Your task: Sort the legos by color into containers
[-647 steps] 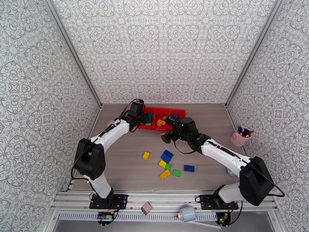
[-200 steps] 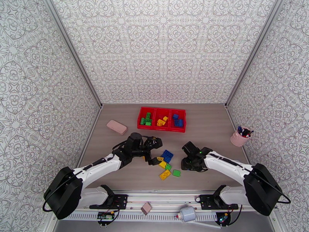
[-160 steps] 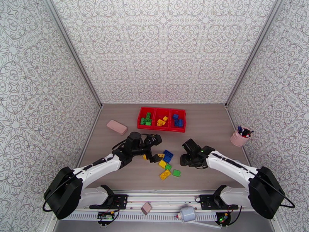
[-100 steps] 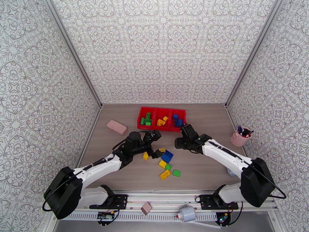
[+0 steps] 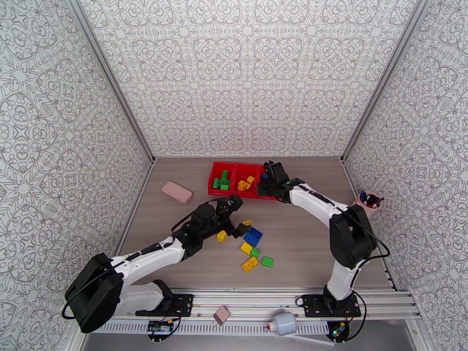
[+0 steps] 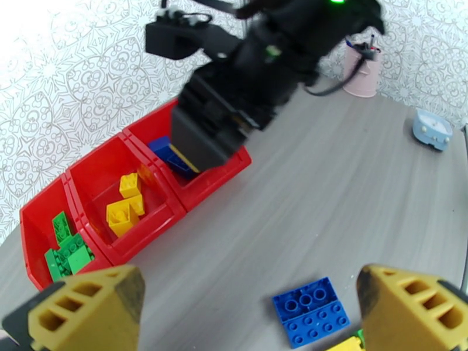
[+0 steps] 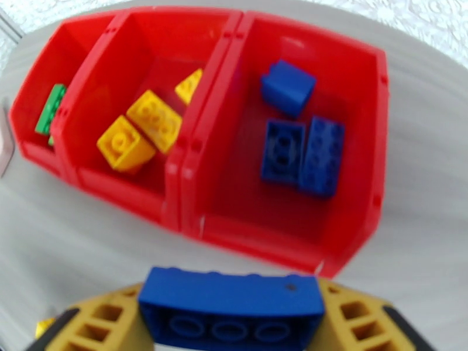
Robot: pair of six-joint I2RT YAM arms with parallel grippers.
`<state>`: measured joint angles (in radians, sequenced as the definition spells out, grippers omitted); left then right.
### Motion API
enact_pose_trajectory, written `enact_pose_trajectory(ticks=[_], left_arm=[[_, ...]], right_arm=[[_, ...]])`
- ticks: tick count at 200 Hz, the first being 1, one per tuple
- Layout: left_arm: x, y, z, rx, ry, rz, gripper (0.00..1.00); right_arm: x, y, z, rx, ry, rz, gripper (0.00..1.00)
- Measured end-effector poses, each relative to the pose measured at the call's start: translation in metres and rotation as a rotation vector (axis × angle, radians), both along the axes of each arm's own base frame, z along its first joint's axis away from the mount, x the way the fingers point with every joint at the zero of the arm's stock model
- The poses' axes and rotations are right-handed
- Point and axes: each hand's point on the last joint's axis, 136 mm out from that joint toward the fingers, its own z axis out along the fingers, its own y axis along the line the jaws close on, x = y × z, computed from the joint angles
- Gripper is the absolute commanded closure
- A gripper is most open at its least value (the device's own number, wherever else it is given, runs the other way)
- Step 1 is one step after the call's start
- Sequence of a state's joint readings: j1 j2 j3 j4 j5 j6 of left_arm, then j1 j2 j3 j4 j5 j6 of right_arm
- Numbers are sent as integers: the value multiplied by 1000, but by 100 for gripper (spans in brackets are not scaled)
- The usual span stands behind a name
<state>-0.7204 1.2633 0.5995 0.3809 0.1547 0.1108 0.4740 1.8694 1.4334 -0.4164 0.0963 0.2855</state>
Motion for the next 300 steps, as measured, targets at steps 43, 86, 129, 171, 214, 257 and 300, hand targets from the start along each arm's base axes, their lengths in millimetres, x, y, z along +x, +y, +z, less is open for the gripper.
enact_pose_trajectory(ticks=[43,86,129,171,214,257,300], left_arm=[[0,3,7,-7,-16,25,0],[-1,4,10,-7,-22,38,0],[-1,6,13,-6,-28,52,0],[-2,15,12,9,-11,71,0],[1,38,-12,65,128,203,0],[1,65,-34,131,336,385,0],[1,80,-63,228,553,517,1]], right_arm=[[53,-6,-7,20,-14,-21,43],[97,-14,-17,21,-23,-40,40],[102,-16,-18,15,-15,-37,24],[83,-18,-18,14,-5,-3,8],[38,-23,10,55,-75,76,2],[-2,-20,35,101,-166,201,0],[-37,-6,47,117,-207,355,0]])
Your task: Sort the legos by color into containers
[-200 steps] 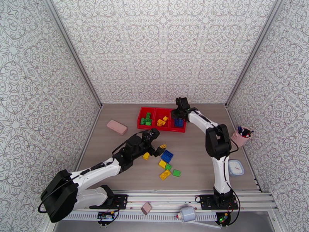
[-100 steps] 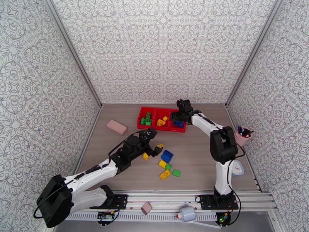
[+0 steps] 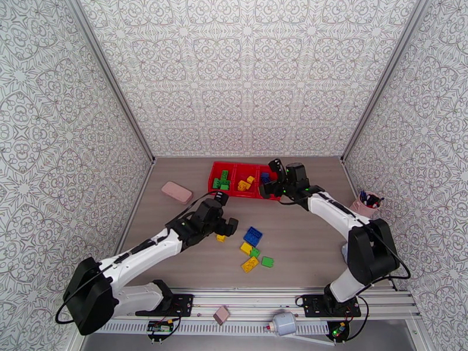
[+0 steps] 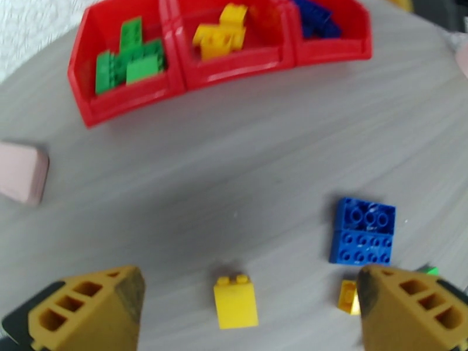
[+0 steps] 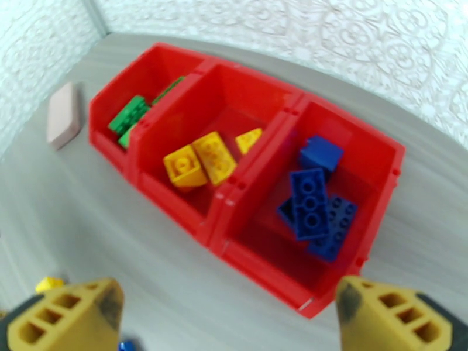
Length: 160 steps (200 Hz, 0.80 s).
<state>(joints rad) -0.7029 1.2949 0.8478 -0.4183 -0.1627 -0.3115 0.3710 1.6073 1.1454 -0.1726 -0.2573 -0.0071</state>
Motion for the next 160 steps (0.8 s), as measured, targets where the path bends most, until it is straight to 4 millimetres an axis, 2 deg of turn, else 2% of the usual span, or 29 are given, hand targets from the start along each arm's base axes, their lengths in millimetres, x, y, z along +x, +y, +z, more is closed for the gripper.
enact_pose_trajectory(ticks=[33,88,131,160], left_arm=[[-4,8,-37,79,165,67,7],[-13,17,-89,147,374,133,18],[-19,15,-97,141,421,142,30],[-19,14,-101,147,433,139,39]], right_arm=[[-12,6,0,-9,-10,50,0],[-16,6,-7,-15,3,53,0],[-22,4,-19,-15,36,52,0],[-23,6,-20,-12,42,52,0]])
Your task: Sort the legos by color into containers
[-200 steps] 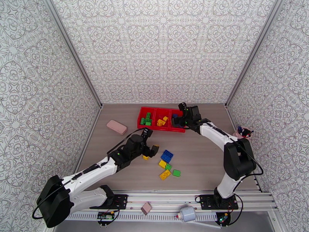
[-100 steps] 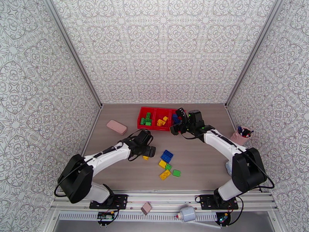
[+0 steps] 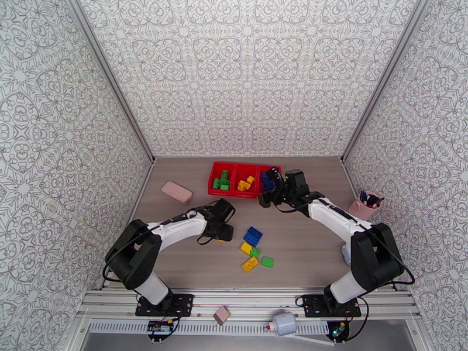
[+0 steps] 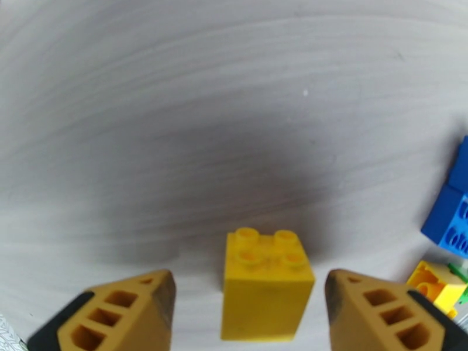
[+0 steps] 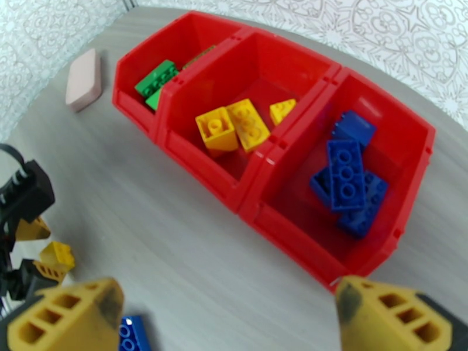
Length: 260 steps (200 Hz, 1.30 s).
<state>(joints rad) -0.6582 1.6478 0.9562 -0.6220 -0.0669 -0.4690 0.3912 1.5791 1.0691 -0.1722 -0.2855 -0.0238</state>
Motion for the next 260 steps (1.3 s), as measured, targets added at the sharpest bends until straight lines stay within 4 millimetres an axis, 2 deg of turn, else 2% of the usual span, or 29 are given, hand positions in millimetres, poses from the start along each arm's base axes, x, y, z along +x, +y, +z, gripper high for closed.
enact_pose_trajectory(ticks=[21,42,67,114,140,163,188,229,260], left_arm=[[-1,0,-3,4,8,-1,45],[-1,0,-3,4,12,1,58],[1,-2,-1,-1,8,-2,68],[2,-1,1,-10,4,7,68],[11,-5,20,-57,-58,13,68],[29,-11,42,-118,-151,28,68],[58,-21,65,-177,-260,50,68],[124,-45,111,-274,-452,86,68],[166,-55,127,-283,-530,104,68]], right_arm=[[-1,1,0,1,0,3,0],[-2,3,0,0,1,6,0],[-3,4,-1,-1,5,10,0],[-8,4,4,1,7,13,0],[-12,6,19,20,-18,20,0],[-19,11,37,43,-53,42,0],[-32,20,55,70,-104,84,0],[-52,32,59,71,-144,149,0],[-52,34,61,70,-169,162,0]])
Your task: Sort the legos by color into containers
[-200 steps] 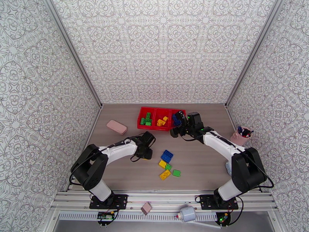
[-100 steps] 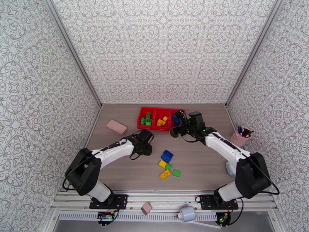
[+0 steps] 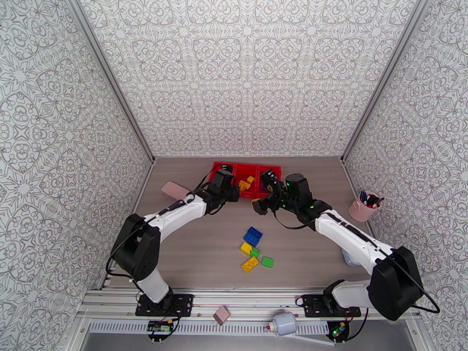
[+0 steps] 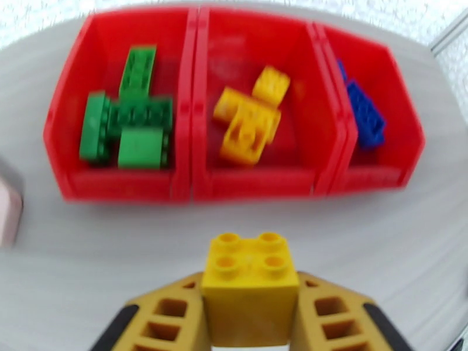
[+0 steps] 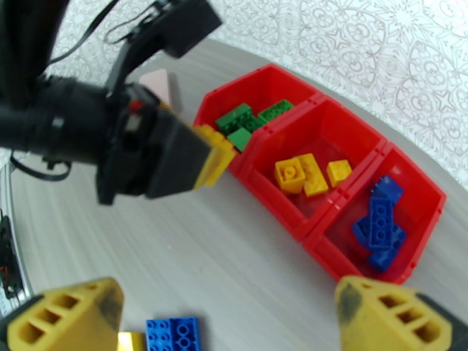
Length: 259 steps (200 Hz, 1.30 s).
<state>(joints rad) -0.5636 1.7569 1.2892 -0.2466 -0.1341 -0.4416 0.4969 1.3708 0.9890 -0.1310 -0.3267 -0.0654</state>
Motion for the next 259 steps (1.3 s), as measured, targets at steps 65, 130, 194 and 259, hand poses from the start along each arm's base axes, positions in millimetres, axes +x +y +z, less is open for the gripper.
enact_pose_trajectory(ticks=[65,130,194,259], left_arm=[[65,-20,-5,13,-44,24,68],[117,-34,-19,7,-55,49,68],[130,-30,-39,42,-27,48,43],[86,-9,-1,37,-67,32,18]], right_arm=[[6,1,9,15,-54,-5,0],[15,0,16,45,-94,-47,0],[17,-2,14,36,-94,-58,0],[8,-5,-5,-18,-28,-65,0]])
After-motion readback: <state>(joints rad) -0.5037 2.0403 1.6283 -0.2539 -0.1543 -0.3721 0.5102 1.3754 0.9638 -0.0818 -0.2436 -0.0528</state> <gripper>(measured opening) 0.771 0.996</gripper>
